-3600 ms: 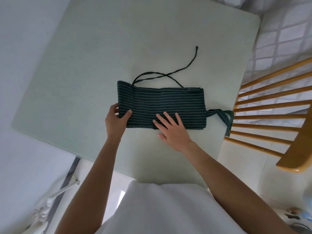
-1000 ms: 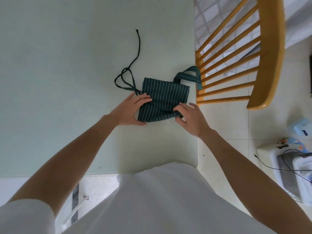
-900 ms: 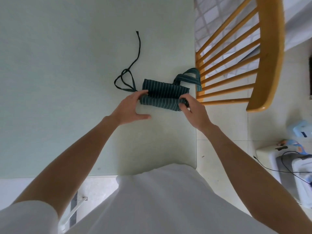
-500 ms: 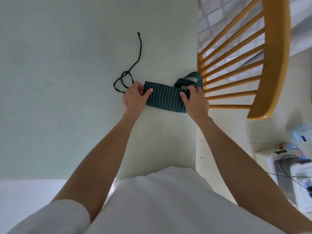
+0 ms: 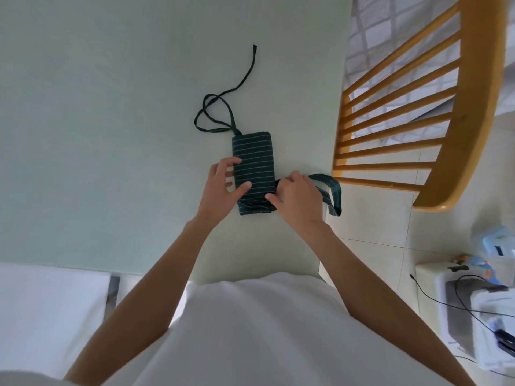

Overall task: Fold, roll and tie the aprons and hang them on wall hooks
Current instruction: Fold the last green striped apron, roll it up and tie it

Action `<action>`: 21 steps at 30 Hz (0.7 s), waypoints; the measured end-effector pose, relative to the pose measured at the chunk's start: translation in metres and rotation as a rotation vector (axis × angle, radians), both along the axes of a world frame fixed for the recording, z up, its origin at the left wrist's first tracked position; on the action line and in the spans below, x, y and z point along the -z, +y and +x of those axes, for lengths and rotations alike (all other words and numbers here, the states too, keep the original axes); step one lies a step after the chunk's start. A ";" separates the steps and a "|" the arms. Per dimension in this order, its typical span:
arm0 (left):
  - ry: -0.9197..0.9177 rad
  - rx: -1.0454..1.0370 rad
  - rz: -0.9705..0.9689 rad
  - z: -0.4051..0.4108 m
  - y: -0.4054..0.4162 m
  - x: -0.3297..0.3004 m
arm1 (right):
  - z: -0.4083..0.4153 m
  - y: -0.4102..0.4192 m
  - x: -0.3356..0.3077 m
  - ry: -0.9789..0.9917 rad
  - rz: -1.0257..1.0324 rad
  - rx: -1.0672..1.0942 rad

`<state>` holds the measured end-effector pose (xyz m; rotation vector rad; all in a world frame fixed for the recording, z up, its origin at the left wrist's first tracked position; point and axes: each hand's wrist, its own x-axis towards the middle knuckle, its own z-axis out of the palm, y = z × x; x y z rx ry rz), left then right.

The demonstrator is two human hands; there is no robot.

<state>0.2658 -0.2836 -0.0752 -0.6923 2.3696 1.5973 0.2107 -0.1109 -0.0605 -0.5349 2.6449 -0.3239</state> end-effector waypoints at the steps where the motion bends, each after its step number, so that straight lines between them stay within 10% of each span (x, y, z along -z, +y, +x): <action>1: -0.004 0.002 0.009 0.001 0.003 0.001 | -0.002 -0.001 -0.002 0.048 -0.060 0.006; 13: -0.168 0.001 0.044 -0.016 0.009 0.006 | -0.013 -0.012 0.022 -0.155 -0.144 0.043; 21: 0.078 -0.083 0.273 -0.003 -0.009 -0.013 | -0.014 -0.017 -0.005 -0.322 -0.657 0.223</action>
